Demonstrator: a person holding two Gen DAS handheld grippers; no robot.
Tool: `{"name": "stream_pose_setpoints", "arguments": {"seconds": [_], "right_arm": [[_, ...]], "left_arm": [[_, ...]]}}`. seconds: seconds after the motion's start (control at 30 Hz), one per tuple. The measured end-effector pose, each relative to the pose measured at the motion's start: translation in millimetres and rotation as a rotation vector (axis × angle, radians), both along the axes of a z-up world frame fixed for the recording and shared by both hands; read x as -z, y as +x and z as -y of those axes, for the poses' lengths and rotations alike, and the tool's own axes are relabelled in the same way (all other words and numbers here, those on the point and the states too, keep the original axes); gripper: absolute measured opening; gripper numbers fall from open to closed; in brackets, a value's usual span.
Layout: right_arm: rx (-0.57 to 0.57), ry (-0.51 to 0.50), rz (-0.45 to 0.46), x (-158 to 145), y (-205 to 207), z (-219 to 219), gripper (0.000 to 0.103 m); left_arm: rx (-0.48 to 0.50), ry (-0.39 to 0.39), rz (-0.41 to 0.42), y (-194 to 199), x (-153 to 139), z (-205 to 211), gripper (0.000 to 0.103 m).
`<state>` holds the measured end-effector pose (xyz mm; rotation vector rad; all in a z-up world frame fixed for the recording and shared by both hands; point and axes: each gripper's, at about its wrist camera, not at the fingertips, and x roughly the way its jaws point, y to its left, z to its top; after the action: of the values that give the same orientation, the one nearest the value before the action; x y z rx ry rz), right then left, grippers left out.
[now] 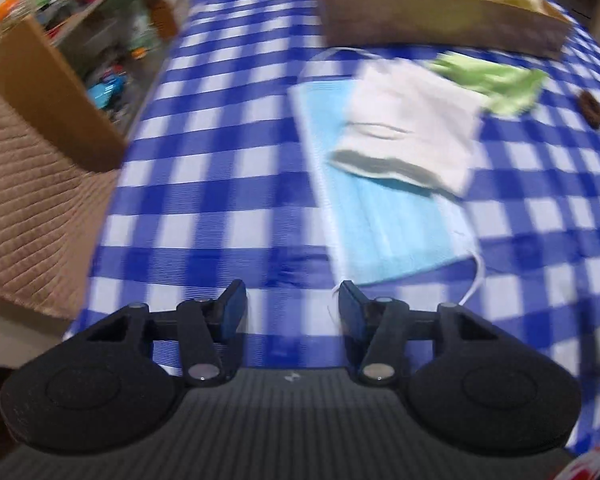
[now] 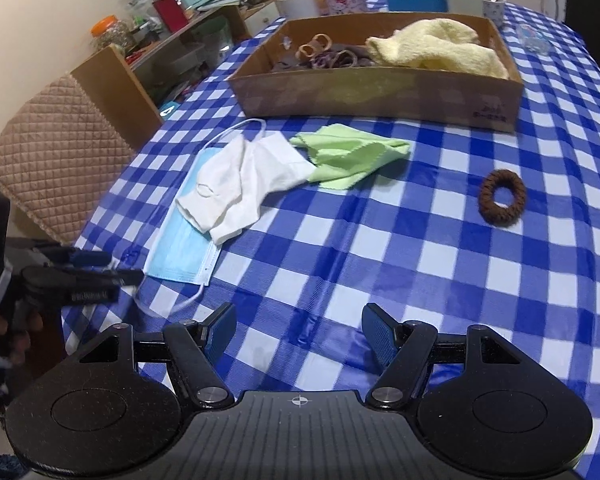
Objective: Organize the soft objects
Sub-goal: 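Move the right gripper to the white cloth and grasp it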
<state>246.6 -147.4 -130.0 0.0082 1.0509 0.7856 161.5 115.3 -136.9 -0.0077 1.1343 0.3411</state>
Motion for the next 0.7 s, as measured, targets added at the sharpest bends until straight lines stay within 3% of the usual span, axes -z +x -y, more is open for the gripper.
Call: {"name": "stream_pose_setpoints", "arguments": {"seconds": [0.13, 0.3, 0.47, 0.7], "right_arm": [[-0.031, -0.001, 0.020, 1.0, 4.8, -14.5, 0.069], [-0.052, 0.042, 0.065, 0.5, 22.0, -37.2, 0.069], [-0.076, 0.081, 0.082, 4.9, 47.3, -69.7, 0.070], [-0.132, 0.043, 0.139, 22.7, 68.5, -117.1, 0.072]], "left_arm": [[-0.049, 0.013, 0.033, 4.5, -7.5, -23.3, 0.047], [-0.061, -0.049, 0.107, 12.9, -23.3, -37.1, 0.047], [-0.032, -0.086, 0.122, 32.6, -24.5, -34.7, 0.047], [-0.009, -0.127, 0.123, 53.3, -16.4, -38.7, 0.047]]}}
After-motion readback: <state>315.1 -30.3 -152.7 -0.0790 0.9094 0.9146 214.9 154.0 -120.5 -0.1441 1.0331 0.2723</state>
